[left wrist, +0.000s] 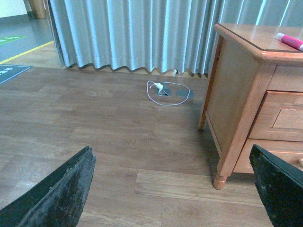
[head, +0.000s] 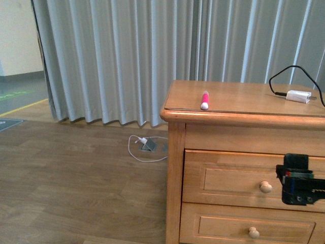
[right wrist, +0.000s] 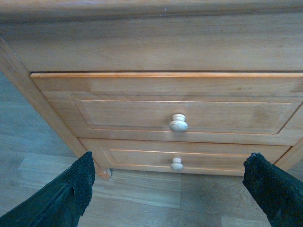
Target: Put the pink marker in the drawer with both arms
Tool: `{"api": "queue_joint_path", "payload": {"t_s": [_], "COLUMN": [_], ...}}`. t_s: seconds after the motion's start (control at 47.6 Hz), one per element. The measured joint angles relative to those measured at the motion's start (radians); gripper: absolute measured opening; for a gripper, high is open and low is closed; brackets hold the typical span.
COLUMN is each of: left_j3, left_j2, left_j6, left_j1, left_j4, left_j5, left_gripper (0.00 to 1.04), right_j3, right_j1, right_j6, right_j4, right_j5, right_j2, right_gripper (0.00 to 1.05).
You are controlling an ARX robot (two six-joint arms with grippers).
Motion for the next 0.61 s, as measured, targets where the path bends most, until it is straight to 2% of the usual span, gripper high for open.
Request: {"api": "queue_joint_path", "payload": {"t_s": [0.315, 0.61], "left_j3": [0.000, 0.000], "left_j2": [0.000, 0.000], "left_j6": [0.000, 0.000], "left_j1": [0.000, 0.000], "left_j4": [0.000, 0.000], "left_j5": [0.000, 0.000], "left_gripper": [0.99, 0.99], "right_j3": [0.270, 0.462], "right_j1": [0.021, -0.005], "right_j6": [-0.031, -0.060], "right_j4": [0.066, 0.075], "right_j5": [0.056, 0.068], "right_j2": [0.378, 0.616], "right_gripper": [0.96, 0.96]}}
